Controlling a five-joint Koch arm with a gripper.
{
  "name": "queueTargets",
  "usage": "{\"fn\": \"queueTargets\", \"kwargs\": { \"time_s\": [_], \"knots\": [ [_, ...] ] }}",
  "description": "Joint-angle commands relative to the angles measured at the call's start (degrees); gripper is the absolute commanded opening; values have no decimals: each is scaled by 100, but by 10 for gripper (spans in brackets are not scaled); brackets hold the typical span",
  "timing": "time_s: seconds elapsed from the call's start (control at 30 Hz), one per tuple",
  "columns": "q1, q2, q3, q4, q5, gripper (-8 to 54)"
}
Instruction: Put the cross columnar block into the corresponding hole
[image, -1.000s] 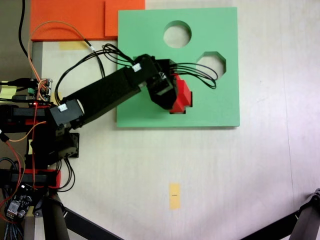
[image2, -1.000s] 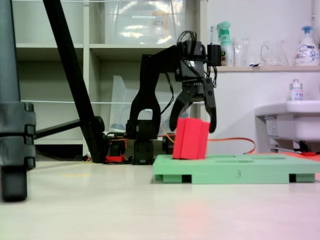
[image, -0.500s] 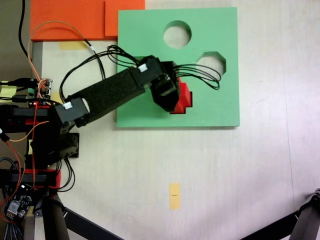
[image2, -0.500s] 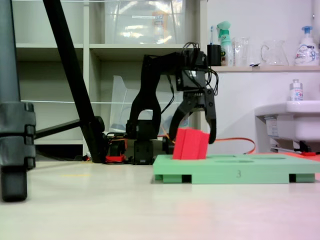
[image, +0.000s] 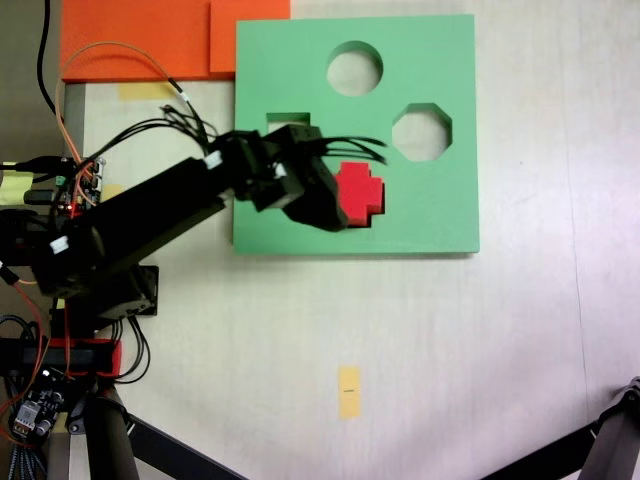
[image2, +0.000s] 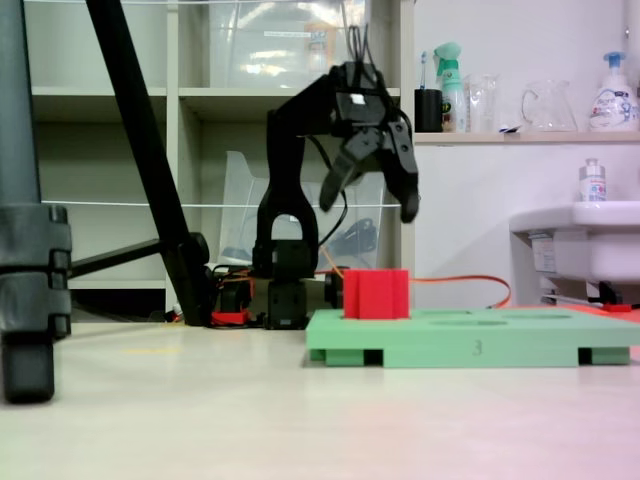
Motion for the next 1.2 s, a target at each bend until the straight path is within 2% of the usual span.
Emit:
{"fn": "queueTargets", "kwargs": {
  "time_s": [0.0, 0.03, 0.07, 0.2, 0.27, 0.3, 0.33, 0.53, 0.67, 0.7, 0.77, 0.83, 0.97, 1.17],
  "knots": [
    [79, 923, 360, -554, -2602, 483],
    [141, 1354, 773, -853, -3894, 463],
    [158, 1626, 1072, -1046, -4570, 444],
    [501, 2452, 2048, -1529, -6495, 409],
    [1160, 3146, 3401, -2839, -8121, 403],
    [1503, 3516, 4104, -3735, -8780, 376],
    [1608, 3762, 4605, -4368, -8991, 368],
    [2812, 3938, 6082, -4641, -9132, 367],
    [2821, 3938, 7330, -5115, -9123, 368],
    [2795, 3938, 7682, -5502, -9123, 368],
    [2681, 3929, 9035, -7893, -9176, 361],
    [2505, 3911, 9870, -9167, -9475, 348],
    [2285, 3911, 9870, -7655, -9492, 341],
    [2276, 3911, 9870, -7638, -9457, 338]
  ]
}}
